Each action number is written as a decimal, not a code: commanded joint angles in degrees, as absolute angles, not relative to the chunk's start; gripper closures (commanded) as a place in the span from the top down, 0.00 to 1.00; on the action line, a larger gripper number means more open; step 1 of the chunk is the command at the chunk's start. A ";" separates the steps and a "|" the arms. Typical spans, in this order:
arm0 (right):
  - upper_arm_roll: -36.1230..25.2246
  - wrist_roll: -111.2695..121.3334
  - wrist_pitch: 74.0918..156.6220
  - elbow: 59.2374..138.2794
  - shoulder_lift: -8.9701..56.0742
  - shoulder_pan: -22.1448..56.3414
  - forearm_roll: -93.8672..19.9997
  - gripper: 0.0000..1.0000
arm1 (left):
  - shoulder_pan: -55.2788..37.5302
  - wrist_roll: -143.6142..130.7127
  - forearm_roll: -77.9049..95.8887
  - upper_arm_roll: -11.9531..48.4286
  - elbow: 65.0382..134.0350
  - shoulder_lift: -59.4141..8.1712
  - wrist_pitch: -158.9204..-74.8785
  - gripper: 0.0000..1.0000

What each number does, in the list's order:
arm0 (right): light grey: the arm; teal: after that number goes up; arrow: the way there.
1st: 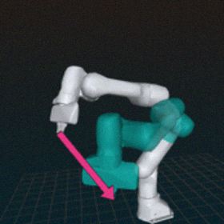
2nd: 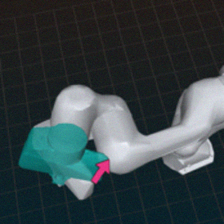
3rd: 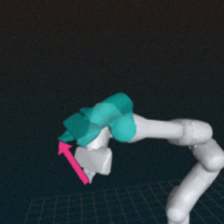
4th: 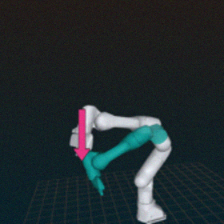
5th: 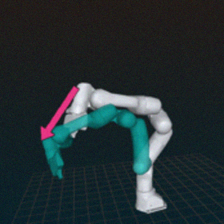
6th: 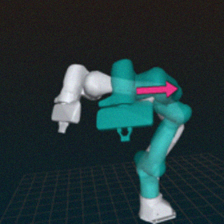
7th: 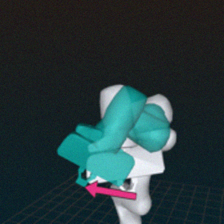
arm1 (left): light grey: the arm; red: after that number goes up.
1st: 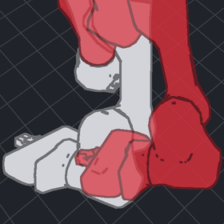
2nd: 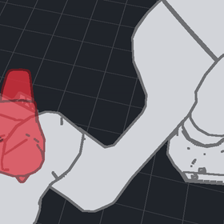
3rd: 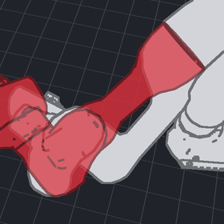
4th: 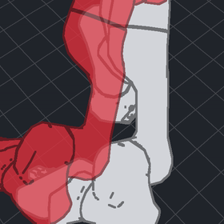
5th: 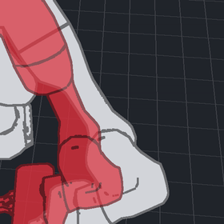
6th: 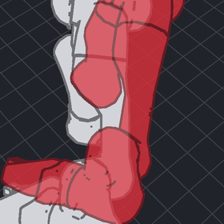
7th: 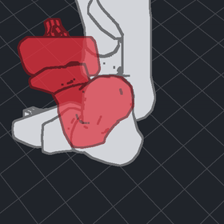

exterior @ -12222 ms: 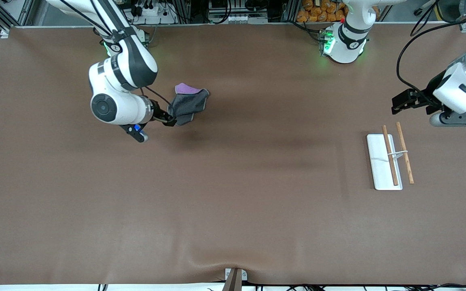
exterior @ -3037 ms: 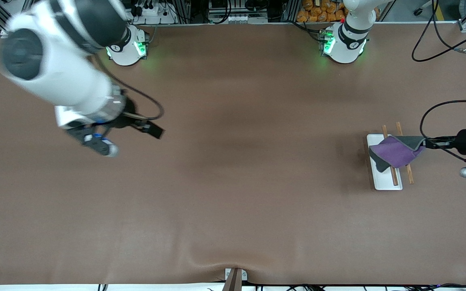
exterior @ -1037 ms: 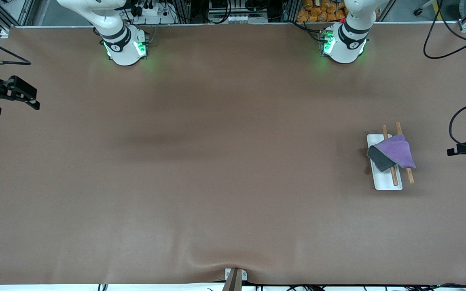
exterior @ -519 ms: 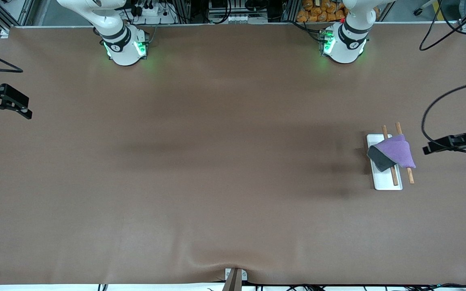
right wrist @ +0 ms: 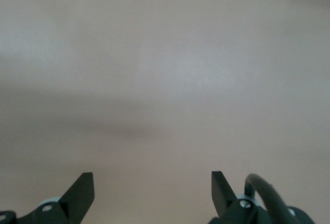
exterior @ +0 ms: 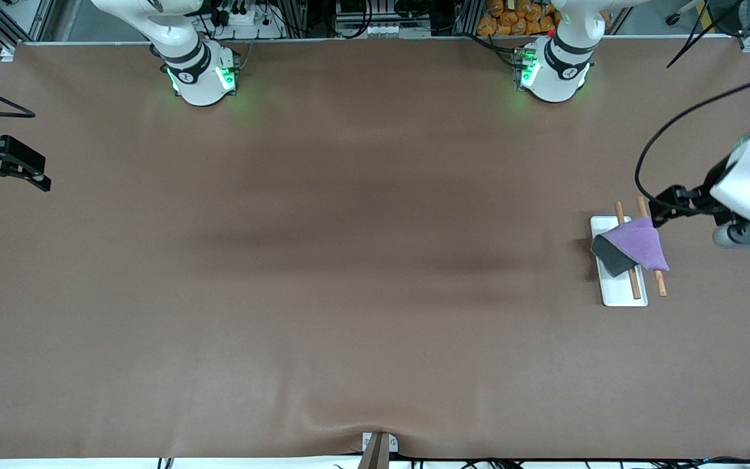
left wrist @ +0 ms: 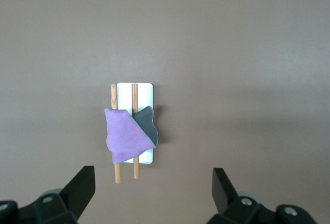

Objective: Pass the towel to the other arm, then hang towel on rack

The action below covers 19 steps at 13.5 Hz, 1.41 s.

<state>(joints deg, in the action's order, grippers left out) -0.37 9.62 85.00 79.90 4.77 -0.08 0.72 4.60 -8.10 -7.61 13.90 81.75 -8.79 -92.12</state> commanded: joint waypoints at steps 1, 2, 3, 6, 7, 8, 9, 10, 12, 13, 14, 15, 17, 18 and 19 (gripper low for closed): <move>0.44 10.81 82.88 79.62 4.40 -1.85 1.32 1.00 | -1.46 -8.35 -2.84 6.46 83.92 -4.93 -89.83 1.00; 0.53 10.81 83.32 79.80 4.13 -1.67 1.32 1.00 | -4.02 -8.35 -1.86 3.11 84.63 -3.79 -88.95 1.00; 0.53 10.81 83.32 79.80 4.13 -1.58 1.32 1.00 | -4.30 -8.09 -0.71 2.29 86.20 -2.56 -88.68 1.00; 0.70 10.55 83.06 79.80 4.04 -1.58 0.44 1.00 | -4.04 -8.09 0.79 2.11 90.34 1.66 -88.68 1.00; 0.88 10.11 83.14 79.80 4.04 -1.23 0.44 1.00 | -4.13 -8.09 0.88 2.11 90.79 2.37 -88.42 1.00; 0.97 10.11 83.14 79.80 3.96 -1.06 0.44 1.00 | -3.96 -8.09 0.88 2.20 90.88 2.90 -88.07 1.00; 0.88 10.02 83.06 79.80 4.04 -1.14 0.44 1.00 | -3.78 -8.09 1.05 2.37 91.57 3.51 -87.98 1.00; 0.88 10.02 83.06 79.80 4.04 -1.32 0.35 1.00 | -3.43 -8.09 1.32 2.55 92.37 4.21 -88.07 1.00; 0.70 10.11 82.97 79.80 4.04 -1.58 -0.44 1.00 | -2.20 -8.09 1.32 3.86 93.77 5.62 -87.98 1.00; 0.70 10.11 82.97 79.80 4.04 -1.58 -0.44 1.00 | -1.85 -8.17 1.32 4.30 94.04 6.15 -87.98 1.00; 0.70 10.02 82.88 79.80 4.04 -1.58 -0.44 1.00 | -1.24 -8.96 1.32 5.79 94.04 6.24 -87.11 1.00; 0.70 10.02 82.88 79.80 4.04 -1.50 -0.44 1.00 | -0.10 -9.31 1.32 6.76 93.87 6.24 -86.23 1.00; 0.70 10.02 82.79 79.80 4.04 -1.49 -0.44 1.00 | 0.00 -9.40 1.32 6.68 93.69 6.33 -85.96 1.00; 0.70 10.02 82.79 79.80 4.04 -1.58 -0.44 1.00 | -0.26 -9.49 1.06 6.51 93.34 6.33 -85.87 1.00; 0.70 10.02 82.79 79.80 4.04 -1.58 -0.53 1.00 | -0.44 -9.41 0.36 6.24 92.56 6.07 -85.87 1.00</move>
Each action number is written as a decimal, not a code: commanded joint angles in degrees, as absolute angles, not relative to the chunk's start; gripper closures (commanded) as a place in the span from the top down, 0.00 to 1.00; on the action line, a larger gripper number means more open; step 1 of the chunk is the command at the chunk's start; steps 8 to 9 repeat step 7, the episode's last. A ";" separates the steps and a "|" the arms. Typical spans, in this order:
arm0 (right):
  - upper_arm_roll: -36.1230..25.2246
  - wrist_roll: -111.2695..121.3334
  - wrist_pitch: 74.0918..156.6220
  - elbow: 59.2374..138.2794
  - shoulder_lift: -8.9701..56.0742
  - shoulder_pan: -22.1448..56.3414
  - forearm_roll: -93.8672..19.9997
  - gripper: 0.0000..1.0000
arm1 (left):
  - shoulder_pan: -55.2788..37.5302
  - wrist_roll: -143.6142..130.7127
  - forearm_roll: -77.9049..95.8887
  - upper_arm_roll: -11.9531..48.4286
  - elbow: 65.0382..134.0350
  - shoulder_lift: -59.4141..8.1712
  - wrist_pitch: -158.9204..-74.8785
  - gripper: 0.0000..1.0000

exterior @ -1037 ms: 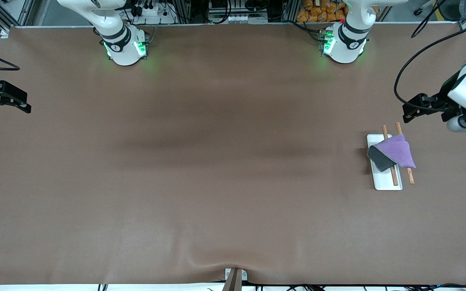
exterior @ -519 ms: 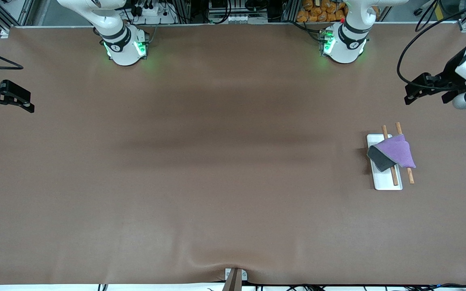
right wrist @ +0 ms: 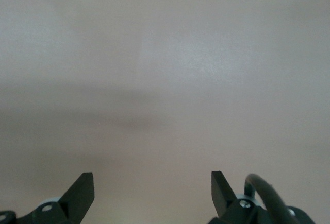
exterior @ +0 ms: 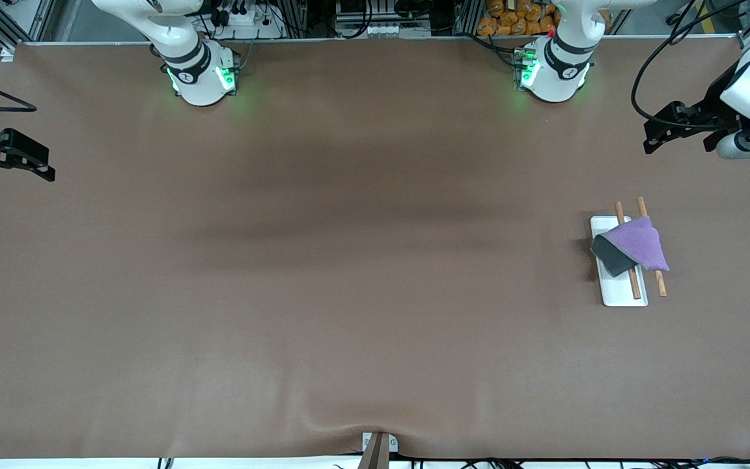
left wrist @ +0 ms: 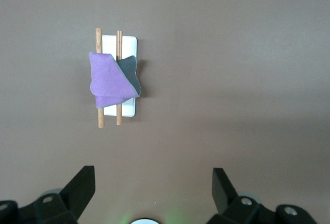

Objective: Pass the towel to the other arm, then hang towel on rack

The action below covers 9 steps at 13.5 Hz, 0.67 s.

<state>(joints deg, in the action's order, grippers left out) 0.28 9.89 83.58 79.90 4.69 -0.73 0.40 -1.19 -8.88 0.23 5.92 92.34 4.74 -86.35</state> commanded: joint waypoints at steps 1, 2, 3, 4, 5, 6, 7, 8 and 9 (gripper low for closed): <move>0.70 10.02 82.79 79.80 4.04 -1.58 -0.44 1.00 | -0.44 -9.32 0.00 6.24 92.11 5.89 -85.87 1.00; 0.70 10.02 82.88 79.80 4.13 -1.58 -0.53 1.00 | -0.35 -9.14 0.00 6.15 92.02 5.89 -85.35 1.00; 0.62 10.02 83.05 79.80 4.22 -1.58 -0.79 1.00 | -0.35 -8.79 0.00 5.72 91.93 5.80 -85.25 1.00; 0.62 10.02 83.40 79.80 4.31 -1.58 -0.79 1.00 | -0.44 -8.79 0.17 5.71 91.85 5.71 -85.25 1.00; 0.62 10.11 83.67 79.80 4.48 -1.67 -0.79 1.00 | -0.35 -9.22 0.44 5.71 91.67 5.63 -85.17 1.00; 0.62 10.11 84.63 79.80 4.66 -1.58 -0.79 1.00 | -0.44 -9.32 0.53 4.67 91.23 5.28 -85.08 1.00; 0.62 10.11 85.07 79.80 4.75 -1.58 -0.79 1.00 | -0.44 -9.40 0.53 4.14 90.36 5.19 -84.38 1.00; 0.62 10.11 85.07 79.80 4.75 -1.58 -0.79 1.00 | -0.44 -9.40 0.53 4.14 90.36 5.19 -84.38 1.00; 0.62 10.11 85.07 79.80 4.75 -1.58 -0.79 1.00 | -0.44 -9.40 0.53 4.14 90.36 5.19 -84.38 1.00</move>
